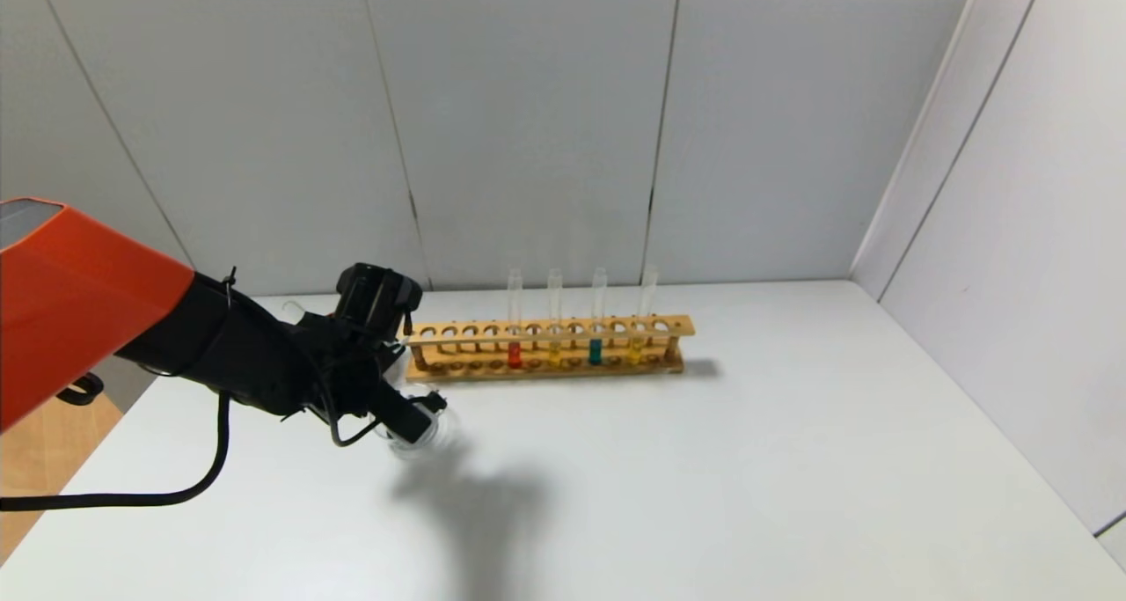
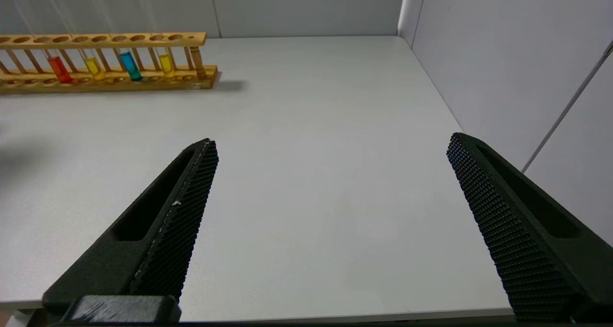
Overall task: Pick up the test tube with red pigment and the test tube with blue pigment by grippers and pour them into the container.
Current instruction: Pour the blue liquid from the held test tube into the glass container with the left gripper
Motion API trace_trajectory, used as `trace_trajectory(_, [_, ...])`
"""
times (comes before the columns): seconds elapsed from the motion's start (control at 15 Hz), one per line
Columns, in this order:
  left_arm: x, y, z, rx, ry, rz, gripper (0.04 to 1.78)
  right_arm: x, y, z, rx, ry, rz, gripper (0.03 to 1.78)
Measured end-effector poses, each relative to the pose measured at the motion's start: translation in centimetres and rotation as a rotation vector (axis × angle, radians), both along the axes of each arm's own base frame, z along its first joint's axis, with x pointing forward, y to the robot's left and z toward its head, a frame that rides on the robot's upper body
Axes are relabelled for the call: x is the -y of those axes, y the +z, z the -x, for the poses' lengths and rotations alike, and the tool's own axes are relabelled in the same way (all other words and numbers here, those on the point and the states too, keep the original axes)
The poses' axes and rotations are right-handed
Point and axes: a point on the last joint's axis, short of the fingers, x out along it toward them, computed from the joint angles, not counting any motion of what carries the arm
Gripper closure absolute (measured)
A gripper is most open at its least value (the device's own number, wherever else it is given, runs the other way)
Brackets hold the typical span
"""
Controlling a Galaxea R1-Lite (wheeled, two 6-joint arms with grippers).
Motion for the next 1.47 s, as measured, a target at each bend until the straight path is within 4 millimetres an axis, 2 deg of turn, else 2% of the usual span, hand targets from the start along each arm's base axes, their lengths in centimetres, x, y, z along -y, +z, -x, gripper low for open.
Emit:
trace_trajectory(0.87, [1.1,0.8,1.1,-0.022,-0.015,-0.092,1.48,0.0,0.0,0.0,0.0,0.0,0.0,0.06])
trace_trajectory(1.47, [1.7,2.2,0.9,0.012,-0.015,-0.169,1.48,0.0,0.0,0.0,0.0,0.0,0.0,0.06])
